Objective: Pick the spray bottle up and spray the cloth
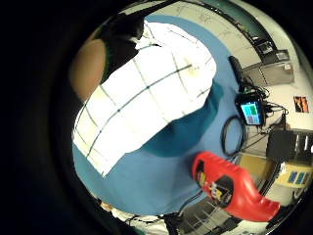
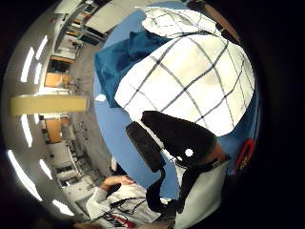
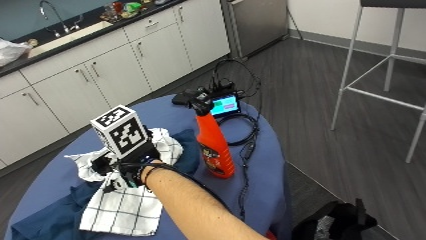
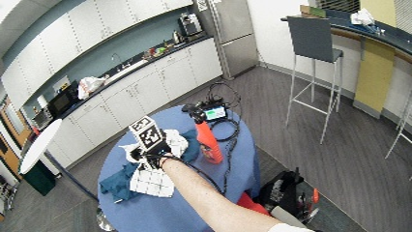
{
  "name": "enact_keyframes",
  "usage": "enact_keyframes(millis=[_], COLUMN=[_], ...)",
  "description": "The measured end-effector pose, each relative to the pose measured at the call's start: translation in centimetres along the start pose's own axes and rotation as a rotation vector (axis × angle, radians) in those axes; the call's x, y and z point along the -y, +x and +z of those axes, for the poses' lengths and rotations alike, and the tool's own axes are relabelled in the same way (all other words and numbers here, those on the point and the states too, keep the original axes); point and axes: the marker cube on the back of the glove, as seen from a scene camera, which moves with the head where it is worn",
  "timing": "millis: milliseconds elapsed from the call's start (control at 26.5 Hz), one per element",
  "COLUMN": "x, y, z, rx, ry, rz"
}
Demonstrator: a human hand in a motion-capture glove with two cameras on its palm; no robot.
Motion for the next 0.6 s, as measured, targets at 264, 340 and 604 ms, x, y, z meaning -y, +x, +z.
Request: enact_keyframes(millis=[264, 340, 604], x=[-0.3, -0.5, -0.9], y=[0.0, -0.1, -1.5], z=[0.1, 0.4, 1.2], rx=[-0.015, -0.019, -0.035], ry=[-0.011, -0.02, -0.038], rz=[-0.003, -0.006, -0.033])
